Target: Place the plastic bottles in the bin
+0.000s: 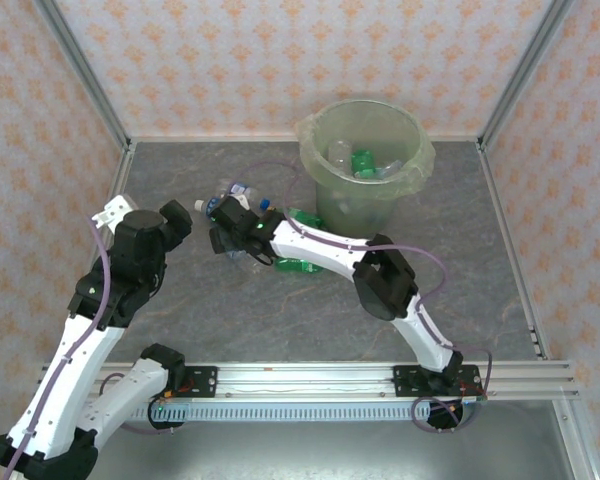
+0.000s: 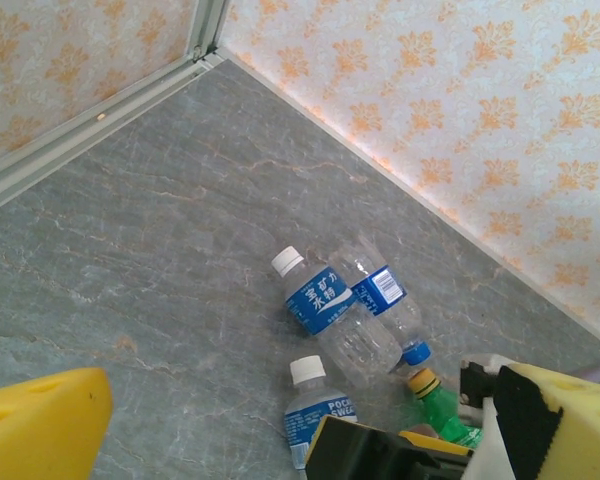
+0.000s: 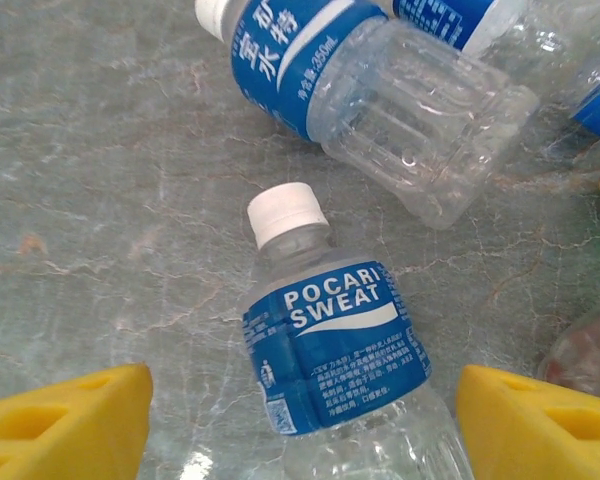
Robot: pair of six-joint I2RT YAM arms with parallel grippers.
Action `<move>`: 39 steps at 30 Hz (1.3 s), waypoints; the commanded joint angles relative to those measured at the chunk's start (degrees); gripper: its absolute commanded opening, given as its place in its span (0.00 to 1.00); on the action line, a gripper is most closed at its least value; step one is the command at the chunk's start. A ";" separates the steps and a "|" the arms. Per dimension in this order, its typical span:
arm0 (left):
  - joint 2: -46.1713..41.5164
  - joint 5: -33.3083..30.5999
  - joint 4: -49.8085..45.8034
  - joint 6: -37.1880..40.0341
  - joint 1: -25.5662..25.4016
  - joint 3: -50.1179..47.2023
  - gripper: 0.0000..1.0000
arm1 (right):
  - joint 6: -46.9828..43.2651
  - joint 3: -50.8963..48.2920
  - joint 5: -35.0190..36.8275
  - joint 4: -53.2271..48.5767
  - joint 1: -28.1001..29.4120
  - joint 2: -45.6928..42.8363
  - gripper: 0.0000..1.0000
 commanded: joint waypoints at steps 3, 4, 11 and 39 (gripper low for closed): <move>0.13 0.81 1.56 0.51 0.56 -0.59 0.99 | -3.90 3.93 1.62 -5.76 0.32 3.28 0.80; 0.22 0.98 1.75 0.45 0.58 -0.76 0.99 | -4.37 3.96 1.60 -5.95 0.38 3.82 0.79; 0.93 1.52 1.23 0.78 0.57 -0.24 0.99 | -5.81 2.39 0.94 -5.02 0.56 5.79 0.78; 1.10 4.95 1.57 2.35 0.56 -0.40 0.99 | -6.14 0.86 0.77 -3.79 2.10 9.13 0.72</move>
